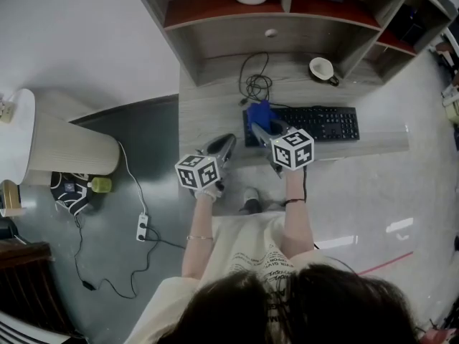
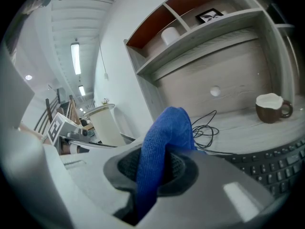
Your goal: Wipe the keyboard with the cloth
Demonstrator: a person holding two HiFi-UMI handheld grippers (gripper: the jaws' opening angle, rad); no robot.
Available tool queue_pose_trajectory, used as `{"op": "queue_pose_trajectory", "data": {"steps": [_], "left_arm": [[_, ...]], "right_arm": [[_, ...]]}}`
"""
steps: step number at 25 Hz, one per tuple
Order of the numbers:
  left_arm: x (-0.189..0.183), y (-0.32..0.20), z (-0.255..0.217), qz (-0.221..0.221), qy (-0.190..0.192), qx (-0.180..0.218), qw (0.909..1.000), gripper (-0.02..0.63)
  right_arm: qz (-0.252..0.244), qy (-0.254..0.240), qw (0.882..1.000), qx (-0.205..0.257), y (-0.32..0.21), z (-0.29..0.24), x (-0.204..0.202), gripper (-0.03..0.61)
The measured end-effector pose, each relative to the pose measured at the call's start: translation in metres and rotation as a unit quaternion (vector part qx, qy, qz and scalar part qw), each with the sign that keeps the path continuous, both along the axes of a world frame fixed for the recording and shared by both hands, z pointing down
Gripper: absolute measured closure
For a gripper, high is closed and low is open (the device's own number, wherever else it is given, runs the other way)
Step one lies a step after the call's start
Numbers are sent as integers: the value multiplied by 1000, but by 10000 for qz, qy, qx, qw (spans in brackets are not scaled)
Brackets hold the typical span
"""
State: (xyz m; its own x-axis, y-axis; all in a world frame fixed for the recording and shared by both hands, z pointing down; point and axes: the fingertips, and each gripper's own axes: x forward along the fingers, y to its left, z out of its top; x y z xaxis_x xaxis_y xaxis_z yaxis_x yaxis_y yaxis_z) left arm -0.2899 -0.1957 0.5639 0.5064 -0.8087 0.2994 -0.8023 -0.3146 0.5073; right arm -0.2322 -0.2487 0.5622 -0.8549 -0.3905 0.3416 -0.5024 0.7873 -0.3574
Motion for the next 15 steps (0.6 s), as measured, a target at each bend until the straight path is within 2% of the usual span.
{"op": "queue_pose_trajectory", "data": {"steps": [15], "left_arm": [[-13,14,-3,-296,-18,31,9996,617]], "right_arm": [[-343,-99,9994,-33,17,-2,-21,526]]}}
